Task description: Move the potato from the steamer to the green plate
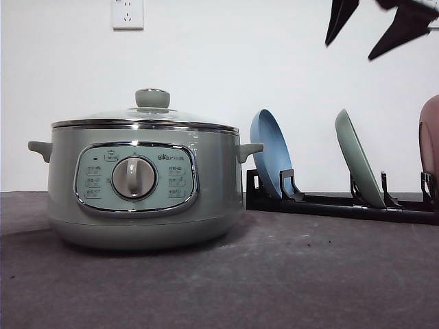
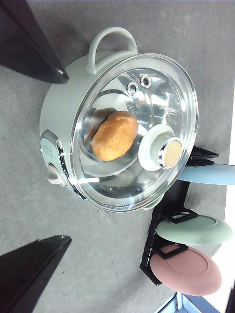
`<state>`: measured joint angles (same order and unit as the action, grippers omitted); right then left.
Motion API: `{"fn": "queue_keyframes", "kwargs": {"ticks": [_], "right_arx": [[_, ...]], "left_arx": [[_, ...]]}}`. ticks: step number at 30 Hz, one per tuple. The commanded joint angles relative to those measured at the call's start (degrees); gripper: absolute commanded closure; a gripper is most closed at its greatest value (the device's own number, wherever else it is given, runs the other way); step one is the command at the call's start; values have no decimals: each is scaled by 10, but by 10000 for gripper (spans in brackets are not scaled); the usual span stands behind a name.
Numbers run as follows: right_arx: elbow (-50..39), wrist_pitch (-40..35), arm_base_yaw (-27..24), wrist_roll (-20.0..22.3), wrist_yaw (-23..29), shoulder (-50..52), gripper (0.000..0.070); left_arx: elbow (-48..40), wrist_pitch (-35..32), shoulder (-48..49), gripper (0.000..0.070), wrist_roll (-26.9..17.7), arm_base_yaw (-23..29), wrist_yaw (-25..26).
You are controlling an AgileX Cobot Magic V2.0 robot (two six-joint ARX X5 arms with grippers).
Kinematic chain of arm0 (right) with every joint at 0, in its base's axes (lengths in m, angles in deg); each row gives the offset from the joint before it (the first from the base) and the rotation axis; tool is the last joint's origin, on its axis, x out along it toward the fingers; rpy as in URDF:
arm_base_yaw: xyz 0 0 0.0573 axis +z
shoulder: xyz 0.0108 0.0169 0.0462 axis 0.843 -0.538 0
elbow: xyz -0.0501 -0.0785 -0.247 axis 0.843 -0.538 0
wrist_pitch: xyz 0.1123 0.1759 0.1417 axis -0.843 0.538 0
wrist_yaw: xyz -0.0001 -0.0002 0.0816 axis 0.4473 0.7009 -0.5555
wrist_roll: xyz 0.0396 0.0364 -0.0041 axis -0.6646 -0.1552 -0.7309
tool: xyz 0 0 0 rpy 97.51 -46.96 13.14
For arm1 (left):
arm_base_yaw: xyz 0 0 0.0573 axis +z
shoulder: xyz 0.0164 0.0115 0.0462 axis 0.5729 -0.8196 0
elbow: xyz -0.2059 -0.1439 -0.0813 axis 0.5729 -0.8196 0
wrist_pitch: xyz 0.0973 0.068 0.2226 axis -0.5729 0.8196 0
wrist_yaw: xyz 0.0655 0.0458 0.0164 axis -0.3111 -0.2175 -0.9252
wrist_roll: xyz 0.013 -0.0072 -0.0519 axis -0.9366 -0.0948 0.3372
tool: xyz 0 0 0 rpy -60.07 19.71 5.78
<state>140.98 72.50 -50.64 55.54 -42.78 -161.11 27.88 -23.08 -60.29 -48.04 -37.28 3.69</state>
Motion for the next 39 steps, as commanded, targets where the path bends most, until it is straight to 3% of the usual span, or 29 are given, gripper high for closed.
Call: {"fn": "queue_keyframes", "kwargs": {"ticks": [1, 15, 26, 33, 39], "right_arx": [[18, -7, 0, -6, 8, -26, 141], [21, -62, -3, -7, 26, -132, 190], [21, -80, -4, -7, 39, -150, 553], [21, -80, -11, -8, 37, -150, 686], [21, -80, -15, -11, 21, -148, 688]], "left_arx": [[13, -6, -3, 63, -7, -1, 3], [13, -7, -3, 63, -7, -1, 3], [13, -7, -3, 63, -7, -1, 3], [13, -6, -3, 64, -7, -1, 3], [13, -7, -3, 64, -7, -1, 3]]}}
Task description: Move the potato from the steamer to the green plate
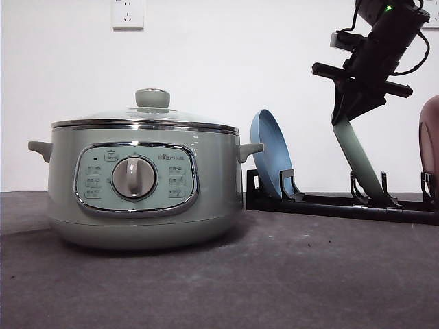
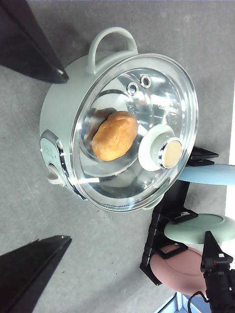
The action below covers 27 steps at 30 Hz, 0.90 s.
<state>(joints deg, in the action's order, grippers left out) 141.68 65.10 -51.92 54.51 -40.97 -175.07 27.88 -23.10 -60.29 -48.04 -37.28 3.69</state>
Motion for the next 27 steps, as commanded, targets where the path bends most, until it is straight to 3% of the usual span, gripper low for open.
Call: {"fn": "queue_keyframes", "kwargs": {"ticks": [1, 18, 27], "right_arx": [[14, -5, -2, -1, 1, -8, 688], [15, -29, 4, 4, -25, 116, 691], [15, 75, 43, 60, -24, 215, 692]], "left_arx": [[13, -6, -3, 64, -7, -1, 3], [13, -7, -3, 63, -7, -1, 3], [13, -7, -3, 63, -7, -1, 3]]}}
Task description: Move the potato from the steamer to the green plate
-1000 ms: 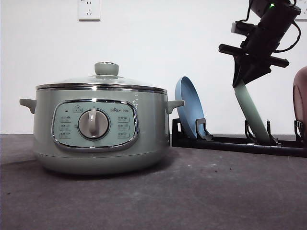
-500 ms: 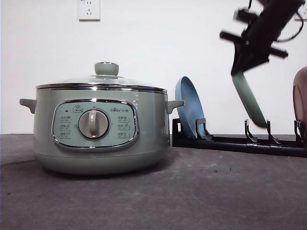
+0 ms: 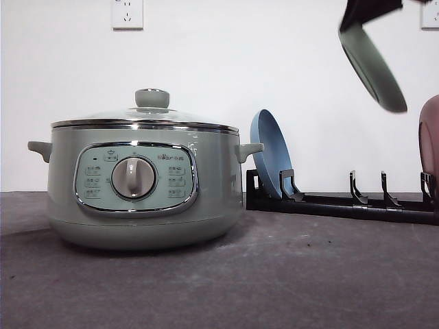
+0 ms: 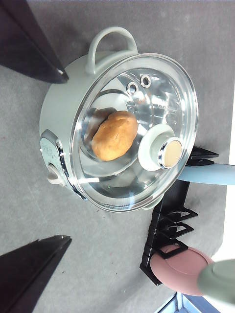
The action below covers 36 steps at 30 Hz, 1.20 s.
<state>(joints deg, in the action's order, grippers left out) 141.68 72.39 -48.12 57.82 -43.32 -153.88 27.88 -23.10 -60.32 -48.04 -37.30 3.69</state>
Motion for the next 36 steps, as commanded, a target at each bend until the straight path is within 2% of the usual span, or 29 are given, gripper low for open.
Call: {"fn": "queue_keyframes", "kwargs": {"ticks": [1, 8, 12, 15, 26, 31, 36], "right_arx": [[15, 22, 13, 38, 4, 14, 692], [14, 183, 89, 100, 86, 64, 694], [8, 252, 152, 105, 135, 68, 697], [-17, 278, 206, 105, 171, 68, 697], [-206, 260, 381, 79, 284, 71, 697], [-277, 210, 434, 65, 299, 71, 697], [-334, 158, 463, 54, 299, 63, 697]], "left_arx": [[13, -7, -3, 63, -7, -1, 3], [13, -7, -3, 63, -7, -1, 3], [13, -7, -3, 64, -7, -1, 3], [13, -7, -3, 63, -7, -1, 3], [13, -7, -3, 63, -8, -1, 3], [13, -9, -3, 63, -8, -1, 3], [13, -9, -3, 63, -7, -1, 3]]}}
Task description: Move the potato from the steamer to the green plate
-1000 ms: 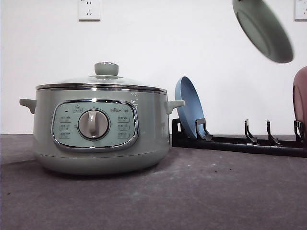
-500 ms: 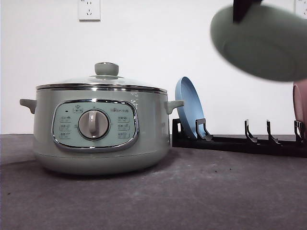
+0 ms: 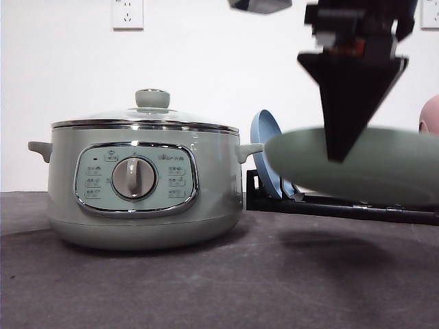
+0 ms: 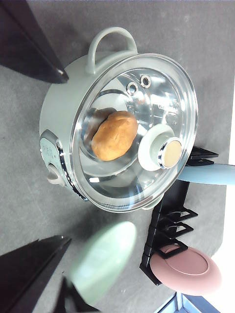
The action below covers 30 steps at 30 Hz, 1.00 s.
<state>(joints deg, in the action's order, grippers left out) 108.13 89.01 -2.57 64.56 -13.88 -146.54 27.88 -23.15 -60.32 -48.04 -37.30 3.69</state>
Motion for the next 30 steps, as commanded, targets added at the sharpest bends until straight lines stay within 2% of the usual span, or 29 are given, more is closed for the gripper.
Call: {"fn": "queue_keyframes", "kwargs": {"ticks": [1, 14, 19, 21, 24, 26, 30], "right_arx": [[-7, -16, 11, -16, 5, -15, 697], [-72, -86, 52, -37, 3, -94, 697], [-75, -101, 56, -45, -28, -103, 686], [-75, -103, 56, -51, -33, -103, 619], [-75, -103, 56, -59, -32, -103, 440], [-75, -103, 56, -63, -32, -103, 364], [-75, -103, 56, -64, -31, -103, 351]], "left_arx": [[13, -8, -3, 63, -7, -1, 3], [13, -8, -3, 63, -7, -1, 3], [13, -8, -3, 63, -7, -1, 3], [13, -8, -3, 63, -7, -1, 3], [13, -7, -3, 63, -7, -1, 3], [13, -7, -3, 63, -7, -1, 3], [13, -6, -3, 63, -7, -1, 3]]}}
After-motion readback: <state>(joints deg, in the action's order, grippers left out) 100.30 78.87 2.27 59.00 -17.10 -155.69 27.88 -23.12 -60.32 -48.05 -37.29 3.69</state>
